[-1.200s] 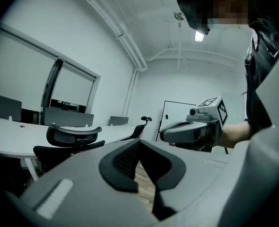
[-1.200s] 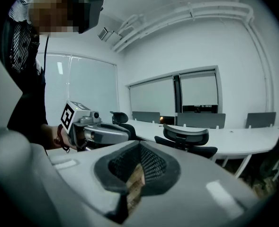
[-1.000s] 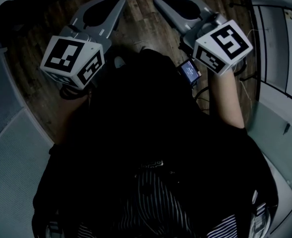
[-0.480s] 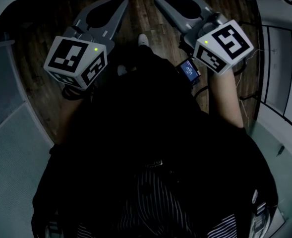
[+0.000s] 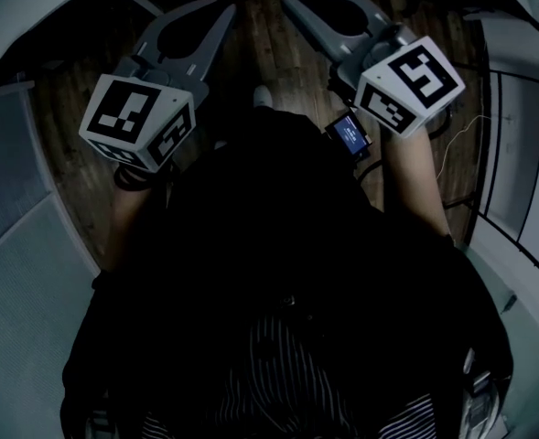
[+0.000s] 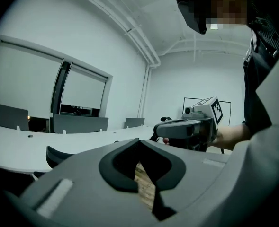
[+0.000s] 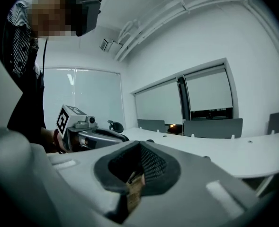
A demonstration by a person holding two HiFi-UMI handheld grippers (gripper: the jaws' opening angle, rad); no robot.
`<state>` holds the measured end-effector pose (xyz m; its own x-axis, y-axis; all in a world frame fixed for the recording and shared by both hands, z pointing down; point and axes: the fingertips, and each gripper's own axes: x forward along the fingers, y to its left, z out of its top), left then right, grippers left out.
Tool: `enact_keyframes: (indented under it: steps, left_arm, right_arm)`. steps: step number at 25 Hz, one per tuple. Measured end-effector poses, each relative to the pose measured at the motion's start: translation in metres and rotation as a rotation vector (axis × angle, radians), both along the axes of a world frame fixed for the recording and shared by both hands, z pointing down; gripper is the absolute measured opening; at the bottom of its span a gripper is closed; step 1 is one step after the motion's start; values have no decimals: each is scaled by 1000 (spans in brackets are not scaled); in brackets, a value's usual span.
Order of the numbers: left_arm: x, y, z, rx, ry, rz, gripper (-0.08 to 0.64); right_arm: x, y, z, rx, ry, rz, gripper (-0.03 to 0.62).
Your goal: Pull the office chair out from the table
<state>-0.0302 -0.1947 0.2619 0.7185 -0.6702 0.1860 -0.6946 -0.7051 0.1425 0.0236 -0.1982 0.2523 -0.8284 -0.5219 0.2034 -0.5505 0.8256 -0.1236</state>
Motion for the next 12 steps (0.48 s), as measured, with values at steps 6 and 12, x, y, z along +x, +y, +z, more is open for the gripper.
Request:
enact_keyframes:
  steps: [6,12]
  left_arm:
    - [13,-37,-21,17,-15,-41,0]
    - [18,-65,-7,-10,-73,-74,0]
  right_arm:
    - [14,-40,-4,6,-32,-53,2]
    - [29,-74,10,-9,-59,-88,2]
